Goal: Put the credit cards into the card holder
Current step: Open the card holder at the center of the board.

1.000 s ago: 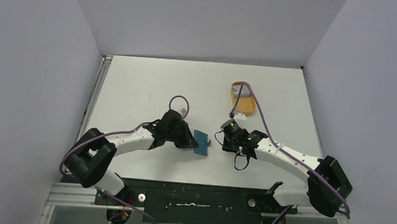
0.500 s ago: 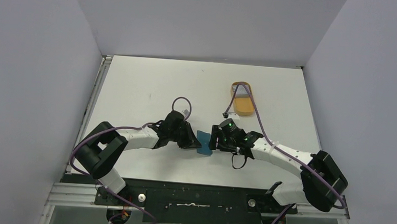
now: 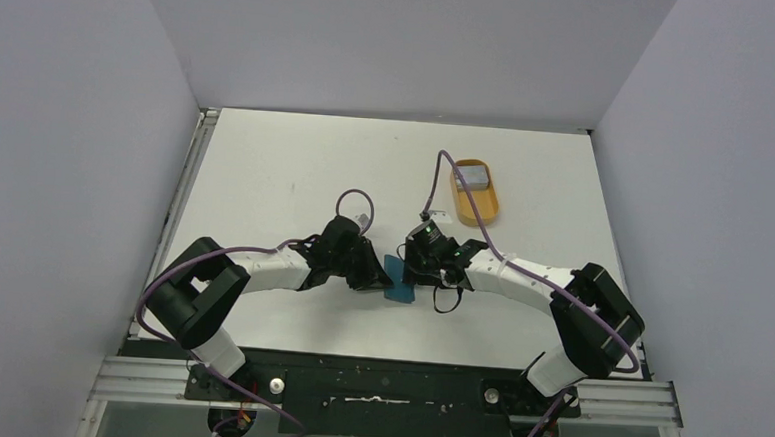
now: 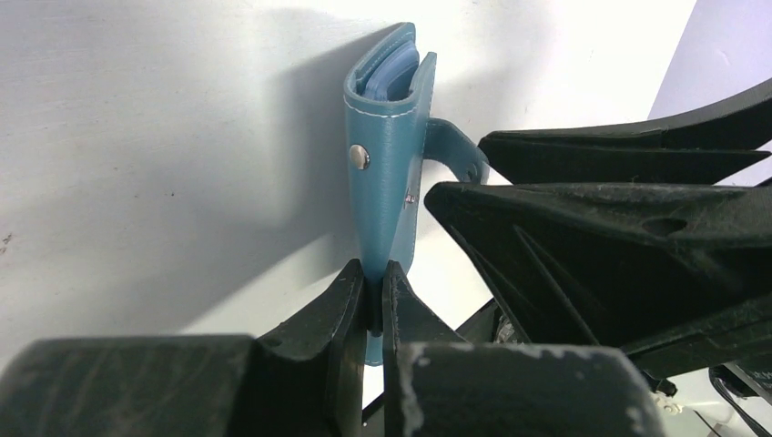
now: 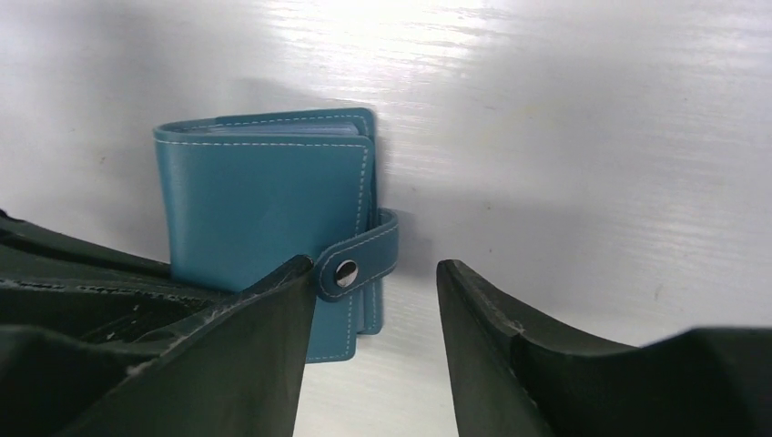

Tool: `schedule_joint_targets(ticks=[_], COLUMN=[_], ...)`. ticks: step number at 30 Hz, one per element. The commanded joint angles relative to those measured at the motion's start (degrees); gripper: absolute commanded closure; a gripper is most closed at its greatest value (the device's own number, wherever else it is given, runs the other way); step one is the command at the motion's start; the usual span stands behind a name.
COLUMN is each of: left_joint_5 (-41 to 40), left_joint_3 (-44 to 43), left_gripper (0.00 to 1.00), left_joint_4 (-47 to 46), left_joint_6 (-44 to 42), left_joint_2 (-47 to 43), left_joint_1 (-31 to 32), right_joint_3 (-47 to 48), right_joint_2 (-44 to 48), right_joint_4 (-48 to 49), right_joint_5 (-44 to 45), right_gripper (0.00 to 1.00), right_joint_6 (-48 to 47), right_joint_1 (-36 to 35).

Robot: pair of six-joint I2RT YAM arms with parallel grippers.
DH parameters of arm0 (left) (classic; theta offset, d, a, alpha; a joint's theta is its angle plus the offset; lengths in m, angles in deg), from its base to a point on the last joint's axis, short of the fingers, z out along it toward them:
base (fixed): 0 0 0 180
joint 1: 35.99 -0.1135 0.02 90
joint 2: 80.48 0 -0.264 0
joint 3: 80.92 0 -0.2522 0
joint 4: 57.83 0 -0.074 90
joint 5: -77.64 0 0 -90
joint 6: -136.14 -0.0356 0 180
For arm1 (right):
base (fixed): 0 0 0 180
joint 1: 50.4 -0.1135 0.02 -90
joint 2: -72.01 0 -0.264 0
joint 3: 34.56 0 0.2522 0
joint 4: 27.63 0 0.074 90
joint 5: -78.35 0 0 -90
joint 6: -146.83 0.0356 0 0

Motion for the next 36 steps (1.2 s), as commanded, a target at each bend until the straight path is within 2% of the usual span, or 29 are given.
schedule_joint_targets(ticks=[1, 3, 12, 15, 18, 19, 20, 22, 25, 28, 32, 33, 34, 36], left_joint_5=[0.2, 0.3, 0.5, 0.9, 1.6, 1.7, 1.5, 0.7, -0.6, -1.5, -1.3, -1.0, -1.0, -0.9], left_joint_3=[-0.4, -0.3, -0.3, -0.3, -1.2, -1.6, -1.9, -2.2, -2.3, -1.9, -1.0, -0.8, -0.7, -0.8], left_gripper=[1.0, 1.0, 1.0, 1.0, 1.0, 0.93, 0.79, 0.58, 0.4, 0.31, 0.27, 0.21, 0.19, 0.18], left_joint_4=[-1.9, -2.1, -2.0, -1.9, -1.0, -0.2, 0.9, 3.1, 5.8, 7.2, 5.4, 4.4, 3.8, 2.6], left_joint_6=[-0.8, -0.8, -1.1, -1.5, -2.1, -2.5, -3.1, -3.8, -4.8, -5.2, -4.5, -4.2, -3.8, -3.4], left_joint_2=[-0.1, 0.0, 0.4, 0.3, 0.1, -0.2, -0.8, -2.7, -6.2, -9.0, -10.3, -10.4, -10.5, -10.4], left_joint_1=[0.4, 0.4, 0.4, 0.3, 0.3, 0.3, 0.3, 0.2, 0.2, 0.2, 0.2, 0.2, 0.2, 0.3], right_joint_3=[2.0, 1.8, 0.1, -0.6, -0.9, -0.9, -1.0, -1.1, -1.4, -1.7, -3.1, -3.4, -3.7, -3.8], right_joint_2=[0.2, 0.0, 0.6, 2.6, 5.4, 6.5, 7.7, 10.2, 13.2, 15.3, 17.0, 17.1, 17.3, 17.3], right_joint_4=[-2.5, -2.5, 1.2, 2.8, 2.0, 1.4, 0.6, -1.5, -3.7, -4.1, -1.7, -1.1, -0.6, -0.2], right_joint_5=[5.0, 5.3, 4.1, 3.9, 4.4, 4.5, 4.6, 4.0, 1.9, -0.4, -3.5, -3.6, -3.6, -3.6], right_gripper=[0.53, 0.61, 0.87, 1.0, 1.0, 1.0, 1.0, 1.0, 1.0, 1.0, 1.0, 1.0, 1.0, 1.0], right_joint_6=[-0.6, -0.6, -1.4, -2.9, -4.4, -5.1, -5.9, -7.4, -8.3, -8.2, -5.7, -5.0, -4.3, -3.9], right_joint_1=[0.2, 0.6, 0.8, 0.7, 0.7, 0.7, 0.7, 0.7, 0.7, 0.7, 0.4, 0.3, 0.1, -0.3])
